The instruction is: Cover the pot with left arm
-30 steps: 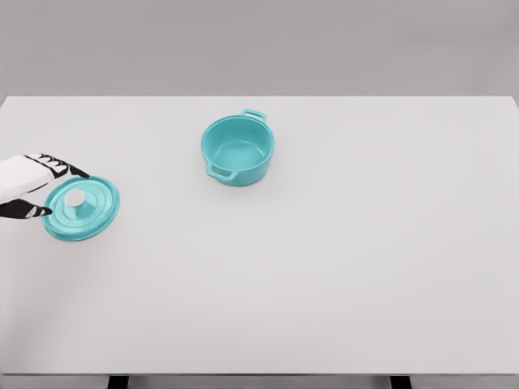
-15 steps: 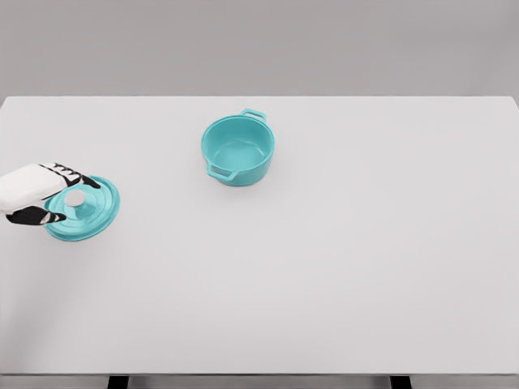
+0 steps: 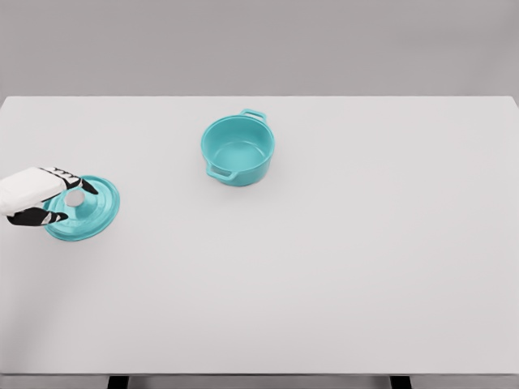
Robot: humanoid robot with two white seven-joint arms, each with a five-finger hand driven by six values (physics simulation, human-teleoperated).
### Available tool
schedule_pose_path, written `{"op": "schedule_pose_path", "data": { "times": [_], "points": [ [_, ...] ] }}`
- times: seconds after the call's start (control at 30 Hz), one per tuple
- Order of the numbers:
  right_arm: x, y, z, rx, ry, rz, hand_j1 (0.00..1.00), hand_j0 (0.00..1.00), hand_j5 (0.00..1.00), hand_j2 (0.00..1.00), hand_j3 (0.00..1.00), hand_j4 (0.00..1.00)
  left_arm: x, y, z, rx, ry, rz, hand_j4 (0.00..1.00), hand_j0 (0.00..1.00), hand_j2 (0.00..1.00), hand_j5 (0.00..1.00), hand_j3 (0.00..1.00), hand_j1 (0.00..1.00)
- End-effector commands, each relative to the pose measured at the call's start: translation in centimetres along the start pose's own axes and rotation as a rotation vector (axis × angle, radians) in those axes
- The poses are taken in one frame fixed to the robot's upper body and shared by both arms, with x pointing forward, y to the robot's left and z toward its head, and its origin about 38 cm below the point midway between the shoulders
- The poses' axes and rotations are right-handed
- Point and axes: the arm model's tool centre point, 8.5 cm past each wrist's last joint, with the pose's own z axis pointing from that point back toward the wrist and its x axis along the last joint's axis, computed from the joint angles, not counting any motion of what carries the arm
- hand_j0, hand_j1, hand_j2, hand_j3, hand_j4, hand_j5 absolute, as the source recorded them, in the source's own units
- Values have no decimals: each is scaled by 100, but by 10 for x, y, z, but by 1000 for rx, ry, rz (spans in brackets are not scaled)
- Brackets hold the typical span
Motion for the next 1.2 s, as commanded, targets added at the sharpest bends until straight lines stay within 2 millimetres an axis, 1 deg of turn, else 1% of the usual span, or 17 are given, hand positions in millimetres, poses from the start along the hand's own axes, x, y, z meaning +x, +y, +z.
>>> {"op": "schedule_pose_path", "data": {
  "times": [0.0,0.37,0.4,1.0,1.1,1.17],
  "points": [
    [0,0,0,0,-1,0,100,100,100,100,100,100,-1,0,0,2,2,8,71,71,71,71,71,71],
    [0,0,0,0,0,0,100,100,100,100,100,100,2,-1,-4,14,-7,18,71,71,71,71,71,71],
    [0,0,0,0,0,0,100,100,100,100,100,100,0,-4,-4,10,-2,27,71,71,71,71,71,71],
    [1,0,0,0,-1,0,100,100,100,100,100,100,-8,-1,-6,11,18,33,70,70,70,70,70,70],
    [1,0,0,0,-1,0,100,100,100,100,100,100,-8,-2,-11,16,21,40,70,70,70,70,70,70],
    [0,0,0,0,0,0,100,100,100,100,100,100,-10,-1,-12,13,26,36,70,70,70,70,70,70]
  ]
}}
